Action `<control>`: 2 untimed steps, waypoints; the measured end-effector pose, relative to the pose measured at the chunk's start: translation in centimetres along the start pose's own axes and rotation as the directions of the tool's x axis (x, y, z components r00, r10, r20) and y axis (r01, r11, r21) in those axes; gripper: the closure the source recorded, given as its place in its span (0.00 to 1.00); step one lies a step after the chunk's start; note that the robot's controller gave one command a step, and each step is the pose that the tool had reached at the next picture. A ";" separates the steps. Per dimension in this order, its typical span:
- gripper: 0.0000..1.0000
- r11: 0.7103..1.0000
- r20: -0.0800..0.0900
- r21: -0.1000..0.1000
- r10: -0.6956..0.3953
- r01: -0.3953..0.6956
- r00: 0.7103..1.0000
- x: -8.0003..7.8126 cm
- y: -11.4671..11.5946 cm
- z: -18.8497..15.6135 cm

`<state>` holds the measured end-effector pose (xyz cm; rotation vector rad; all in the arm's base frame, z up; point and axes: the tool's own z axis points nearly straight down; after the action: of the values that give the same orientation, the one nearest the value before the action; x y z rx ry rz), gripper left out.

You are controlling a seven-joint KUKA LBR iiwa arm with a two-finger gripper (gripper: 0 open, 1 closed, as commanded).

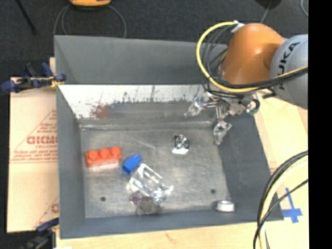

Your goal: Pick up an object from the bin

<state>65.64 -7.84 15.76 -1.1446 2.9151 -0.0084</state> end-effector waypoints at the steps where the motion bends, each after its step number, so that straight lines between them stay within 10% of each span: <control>1: 0.00 0.899 -0.001 -0.010 -0.439 0.439 0.899 -0.9 4.1 5.7; 2: 0.00 0.825 0.003 0.002 -0.565 0.565 0.825 -2.4 3.1 8.2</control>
Offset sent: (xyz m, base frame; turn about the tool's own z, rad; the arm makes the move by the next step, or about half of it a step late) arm -0.0211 0.0368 -0.0567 -0.4556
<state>65.41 -3.96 7.55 -1.9541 2.4454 -0.0124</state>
